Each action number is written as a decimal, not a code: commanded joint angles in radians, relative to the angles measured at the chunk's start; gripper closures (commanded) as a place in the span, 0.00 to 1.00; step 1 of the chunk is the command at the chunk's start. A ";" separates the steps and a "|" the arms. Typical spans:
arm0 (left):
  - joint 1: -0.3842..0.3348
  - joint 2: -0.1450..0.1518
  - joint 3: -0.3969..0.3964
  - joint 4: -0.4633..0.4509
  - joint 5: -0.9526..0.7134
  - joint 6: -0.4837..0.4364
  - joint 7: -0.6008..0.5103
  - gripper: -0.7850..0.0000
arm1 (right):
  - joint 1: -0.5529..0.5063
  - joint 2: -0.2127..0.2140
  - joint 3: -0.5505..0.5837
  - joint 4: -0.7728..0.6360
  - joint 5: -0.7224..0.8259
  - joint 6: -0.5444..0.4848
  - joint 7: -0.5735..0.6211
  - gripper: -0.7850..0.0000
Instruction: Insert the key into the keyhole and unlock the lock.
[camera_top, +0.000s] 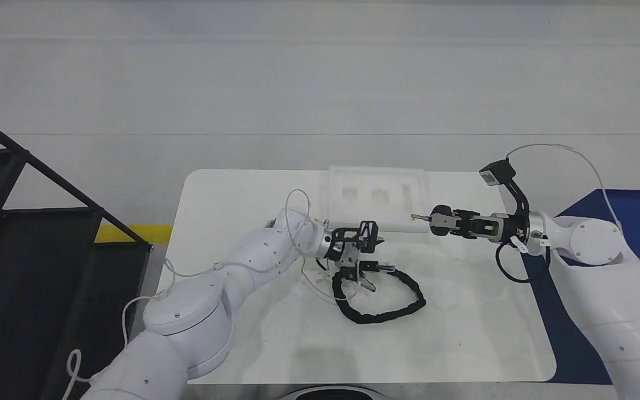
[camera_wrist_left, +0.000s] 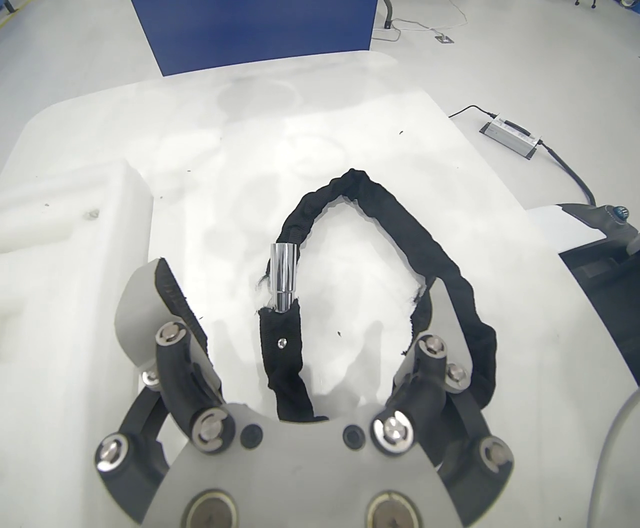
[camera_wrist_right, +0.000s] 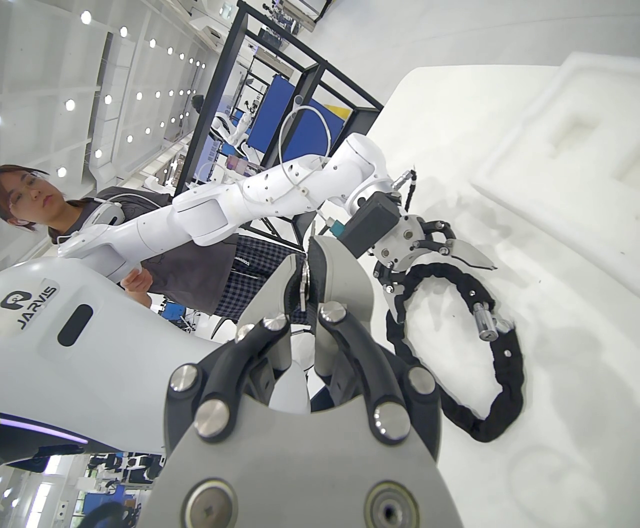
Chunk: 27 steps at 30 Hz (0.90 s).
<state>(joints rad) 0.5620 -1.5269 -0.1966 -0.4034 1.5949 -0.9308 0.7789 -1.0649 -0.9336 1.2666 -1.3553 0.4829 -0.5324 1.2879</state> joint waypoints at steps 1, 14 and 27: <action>0.000 -0.013 0.003 0.023 0.005 0.007 0.000 0.00 | 0.000 0.000 0.000 0.000 0.000 0.000 0.000 1.00; -0.005 -0.067 0.026 0.127 0.063 0.033 0.047 0.23 | -0.052 0.014 0.045 -0.061 -0.069 0.064 -0.059 1.00; -0.013 -0.099 0.027 0.165 0.091 0.064 0.053 0.34 | -0.071 0.018 0.044 -0.082 -0.102 0.102 -0.066 1.00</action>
<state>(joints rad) 0.5493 -1.6236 -0.1700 -0.2388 1.6837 -0.8686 0.8357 -1.1347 -0.9153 1.3104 -1.4379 0.3801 -0.4307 1.2224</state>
